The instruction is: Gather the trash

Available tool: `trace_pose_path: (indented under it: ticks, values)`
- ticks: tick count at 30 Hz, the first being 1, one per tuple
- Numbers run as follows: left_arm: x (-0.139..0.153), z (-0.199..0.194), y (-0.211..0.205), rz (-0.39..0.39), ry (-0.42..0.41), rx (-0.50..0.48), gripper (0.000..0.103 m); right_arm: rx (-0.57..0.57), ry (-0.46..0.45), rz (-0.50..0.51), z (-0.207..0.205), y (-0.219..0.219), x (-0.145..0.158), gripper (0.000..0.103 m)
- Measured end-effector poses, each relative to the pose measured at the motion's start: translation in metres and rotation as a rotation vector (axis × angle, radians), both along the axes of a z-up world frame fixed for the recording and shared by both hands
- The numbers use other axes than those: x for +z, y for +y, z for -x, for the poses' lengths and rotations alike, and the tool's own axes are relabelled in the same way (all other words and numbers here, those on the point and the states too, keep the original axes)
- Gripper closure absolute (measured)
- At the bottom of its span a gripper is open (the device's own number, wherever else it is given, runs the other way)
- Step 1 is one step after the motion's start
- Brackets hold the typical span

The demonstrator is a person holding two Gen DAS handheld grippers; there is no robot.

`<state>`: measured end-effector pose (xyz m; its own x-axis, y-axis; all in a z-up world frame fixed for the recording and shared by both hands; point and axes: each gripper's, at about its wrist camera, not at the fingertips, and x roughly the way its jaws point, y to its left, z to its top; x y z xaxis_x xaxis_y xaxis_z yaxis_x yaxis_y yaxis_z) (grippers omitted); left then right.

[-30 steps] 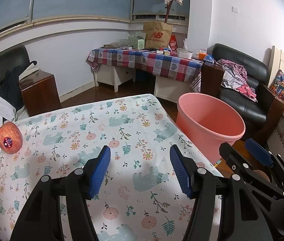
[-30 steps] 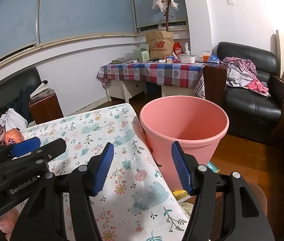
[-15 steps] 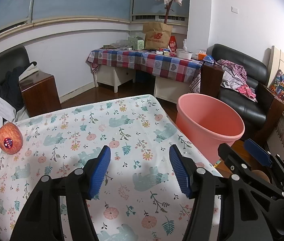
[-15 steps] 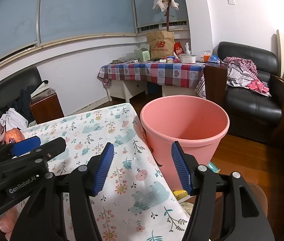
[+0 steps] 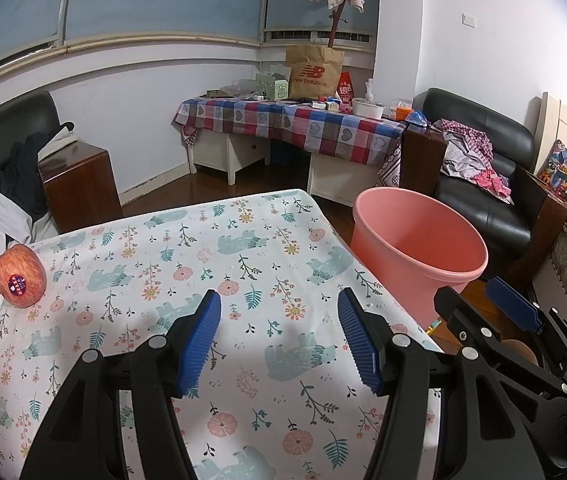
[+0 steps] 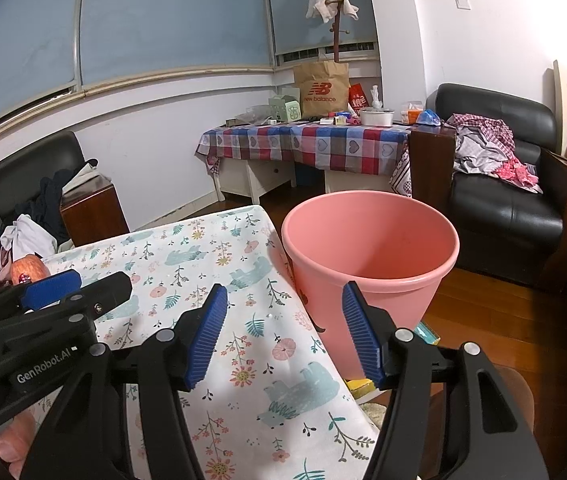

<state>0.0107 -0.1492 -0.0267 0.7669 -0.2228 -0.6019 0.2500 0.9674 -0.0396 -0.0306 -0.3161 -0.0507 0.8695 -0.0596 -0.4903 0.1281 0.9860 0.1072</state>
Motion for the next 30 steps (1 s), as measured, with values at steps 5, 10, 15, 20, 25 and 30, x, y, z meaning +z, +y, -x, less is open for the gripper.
trace_pose_path:
  ticks: [5, 10, 15, 20, 25, 30]
  values:
    - [-0.0004, 0.0000, 0.0001, 0.000, 0.000, 0.000, 0.043, 0.000, 0.000, 0.000, -0.0001, 0.0002, 0.0001, 0.043]
    - [-0.0005, 0.0000, 0.0001, 0.001, 0.003, 0.000, 0.043, 0.000, 0.000, 0.000, 0.0000, 0.0001, -0.0001, 0.043]
    - [0.0036, 0.0024, -0.0012, 0.003, 0.008, 0.001, 0.043, 0.002, 0.002, 0.000, -0.0009, 0.0012, -0.0009, 0.043]
    - [0.0032, 0.0027, -0.0008, 0.007, 0.010, 0.004, 0.043, 0.002, 0.003, 0.000, -0.0010, 0.0017, -0.0009, 0.043]
    - [0.0013, 0.0013, -0.0025, -0.001, 0.014, 0.002, 0.043, 0.003, 0.003, 0.001, -0.0006, 0.0031, -0.0013, 0.043]
    - [0.0009, 0.0010, -0.0016, -0.001, 0.015, 0.001, 0.043, 0.005, 0.006, 0.000, -0.0010, 0.0033, -0.0018, 0.043]
